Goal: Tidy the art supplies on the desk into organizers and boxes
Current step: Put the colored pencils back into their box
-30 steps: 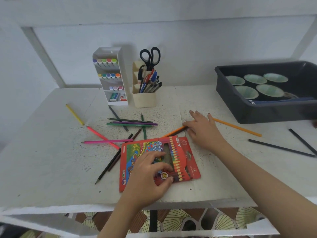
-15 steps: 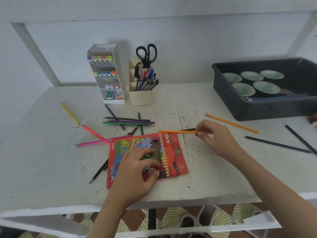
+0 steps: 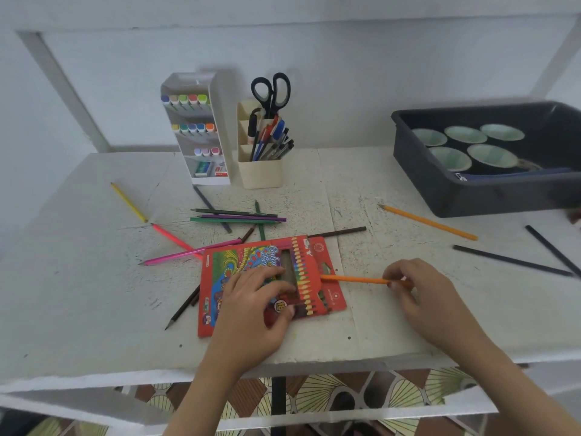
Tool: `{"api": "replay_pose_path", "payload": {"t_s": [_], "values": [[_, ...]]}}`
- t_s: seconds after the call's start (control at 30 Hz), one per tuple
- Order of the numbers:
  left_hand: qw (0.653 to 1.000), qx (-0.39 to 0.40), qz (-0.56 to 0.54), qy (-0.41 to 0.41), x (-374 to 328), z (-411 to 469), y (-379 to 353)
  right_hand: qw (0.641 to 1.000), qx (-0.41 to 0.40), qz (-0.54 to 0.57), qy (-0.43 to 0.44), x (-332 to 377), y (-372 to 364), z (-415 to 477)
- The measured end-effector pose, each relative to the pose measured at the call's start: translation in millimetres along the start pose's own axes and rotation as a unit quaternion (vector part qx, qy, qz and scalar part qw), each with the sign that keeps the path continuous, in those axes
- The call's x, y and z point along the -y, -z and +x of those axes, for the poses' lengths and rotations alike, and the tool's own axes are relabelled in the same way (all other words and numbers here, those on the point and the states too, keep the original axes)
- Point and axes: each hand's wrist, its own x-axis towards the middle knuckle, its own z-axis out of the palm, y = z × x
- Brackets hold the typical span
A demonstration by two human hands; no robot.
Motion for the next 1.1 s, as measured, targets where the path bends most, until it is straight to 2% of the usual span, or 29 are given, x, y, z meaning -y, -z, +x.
{"api": "replay_pose_path", "payload": {"t_s": [0.13,0.23,0.37,0.6,0.8,1.0,1.1], "values": [[1.0,0.003,-0.008,0.0,0,0,2,0.999,0.033,-0.005,0.036,13,-8,1],[1.0,0.004,-0.009,-0.004,0,-1,3,0.998,0.024,-0.033,0.051,22,-18,3],[1.0,-0.008,-0.003,-0.009,-1,-2,1,0.999,-0.004,-0.038,0.035,25,-20,6],[1.0,-0.022,0.012,-0.012,-1,-3,-1,0.998,0.024,-0.058,0.027,27,-21,6],[1.0,-0.019,0.013,-0.021,0,-4,-1,0.998,-0.009,-0.032,0.059,40,-33,3],[0.999,-0.023,0.01,-0.027,1,-4,-1,0.997,-0.06,-0.03,0.046,45,-41,-3],[0.999,-0.022,0.009,-0.025,1,-4,-1,0.994,-0.088,-0.069,0.015,47,-43,-12]]}}
